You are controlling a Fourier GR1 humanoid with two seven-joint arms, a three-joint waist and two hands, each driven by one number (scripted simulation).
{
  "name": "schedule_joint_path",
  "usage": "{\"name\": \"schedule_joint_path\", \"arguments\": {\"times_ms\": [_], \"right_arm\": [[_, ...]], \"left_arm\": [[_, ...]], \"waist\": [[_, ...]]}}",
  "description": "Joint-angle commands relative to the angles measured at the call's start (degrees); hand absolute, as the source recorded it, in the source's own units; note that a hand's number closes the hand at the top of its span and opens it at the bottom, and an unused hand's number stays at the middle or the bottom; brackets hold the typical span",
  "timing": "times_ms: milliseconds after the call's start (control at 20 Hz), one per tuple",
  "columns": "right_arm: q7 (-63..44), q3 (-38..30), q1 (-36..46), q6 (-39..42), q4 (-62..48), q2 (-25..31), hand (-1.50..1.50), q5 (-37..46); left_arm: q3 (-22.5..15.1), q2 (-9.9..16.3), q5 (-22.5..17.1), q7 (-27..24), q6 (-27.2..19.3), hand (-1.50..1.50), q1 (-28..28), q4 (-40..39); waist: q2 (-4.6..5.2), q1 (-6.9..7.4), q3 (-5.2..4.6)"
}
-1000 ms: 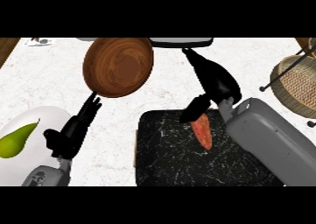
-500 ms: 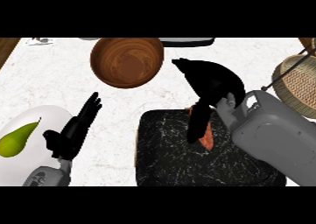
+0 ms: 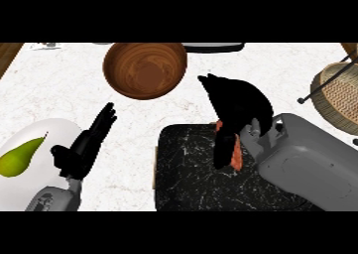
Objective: Pick the sweet potato from the tray and place it in the tiered basket
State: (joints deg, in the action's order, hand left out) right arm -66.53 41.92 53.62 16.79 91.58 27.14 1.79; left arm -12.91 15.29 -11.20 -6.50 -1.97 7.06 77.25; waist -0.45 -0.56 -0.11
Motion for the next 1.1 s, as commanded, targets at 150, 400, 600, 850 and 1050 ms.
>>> {"name": "schedule_joint_path", "arguments": {"times_ms": [150,400,600,850,1050], "right_arm": [[-12.2,2.4,-2.9,3.1,-1.2,1.0,-1.50,0.8],[-7.4,1.6,-6.8,0.6,-5.1,-0.9,-1.50,4.1],[-8.4,3.4,-10.3,-1.9,-3.3,-2.5,-1.50,8.9],[-6.3,3.1,-15.2,-4.3,-5.0,-2.1,-1.50,11.8],[-6.6,-0.1,-13.5,-0.4,-6.8,-4.0,-1.50,11.3]], "left_arm": [[0.8,-0.8,0.0,-1.4,0.9,0.00,0.4,-2.4],[0.4,-0.7,0.8,-0.3,0.7,0.00,-1.7,1.2],[0.6,-1.8,1.1,0.3,0.6,0.00,-0.7,1.1],[1.7,-1.2,2.1,-1.1,1.4,0.00,1.1,-2.5],[2.4,-3.3,2.2,1.8,0.5,0.00,4.9,-4.3]], "waist": [[0.17,-0.26,0.02],[0.34,0.66,0.08],[0.26,0.41,0.08],[0.39,0.04,0.08],[0.41,0.14,0.07]]}}
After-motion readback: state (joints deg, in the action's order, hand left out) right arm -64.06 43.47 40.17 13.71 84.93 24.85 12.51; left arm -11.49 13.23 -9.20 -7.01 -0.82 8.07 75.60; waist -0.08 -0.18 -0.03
